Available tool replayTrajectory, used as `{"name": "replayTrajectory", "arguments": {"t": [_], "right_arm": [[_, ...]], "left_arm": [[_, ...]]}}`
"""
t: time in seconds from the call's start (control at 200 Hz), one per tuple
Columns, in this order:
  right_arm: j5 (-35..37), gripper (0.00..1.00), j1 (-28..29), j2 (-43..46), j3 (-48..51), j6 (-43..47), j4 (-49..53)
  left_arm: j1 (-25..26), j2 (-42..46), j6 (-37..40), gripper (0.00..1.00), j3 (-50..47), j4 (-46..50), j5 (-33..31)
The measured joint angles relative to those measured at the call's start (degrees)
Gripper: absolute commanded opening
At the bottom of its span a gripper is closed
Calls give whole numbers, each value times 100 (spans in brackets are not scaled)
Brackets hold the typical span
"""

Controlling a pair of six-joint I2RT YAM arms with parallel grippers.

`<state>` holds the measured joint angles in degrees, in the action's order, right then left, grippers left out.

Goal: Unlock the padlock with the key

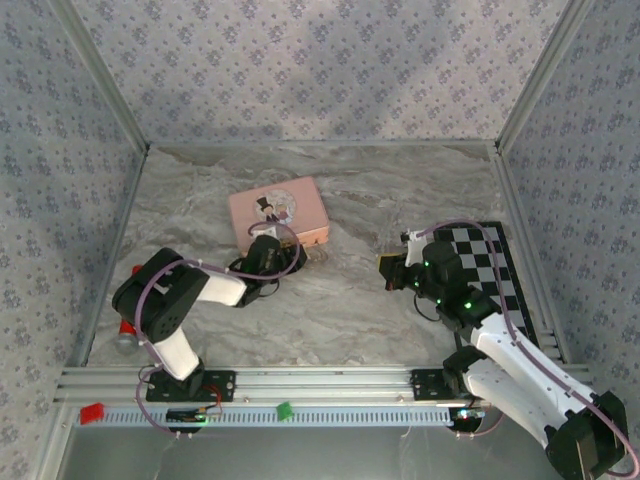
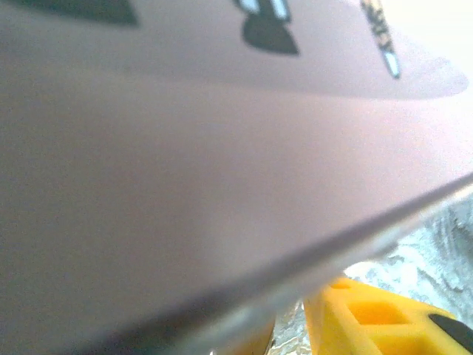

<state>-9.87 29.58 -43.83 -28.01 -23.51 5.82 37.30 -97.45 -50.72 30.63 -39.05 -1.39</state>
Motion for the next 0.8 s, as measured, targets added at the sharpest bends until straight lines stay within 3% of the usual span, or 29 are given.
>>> {"name": "replayTrajectory", "arguments": {"t": [0.3,0.565,0.8], "right_arm": [[-46,0,0,74,0,-4,0],[-66,0,0,146,0,-52,0],[-105,0,0,107,0,-129,-4]], "left_arm": [[98,-660,-186,31,-297,-1836,-133],[107,-723,-243,17,-345,-2087,-63],[96,-684,-238,14,-450,-2155,-103]]}}
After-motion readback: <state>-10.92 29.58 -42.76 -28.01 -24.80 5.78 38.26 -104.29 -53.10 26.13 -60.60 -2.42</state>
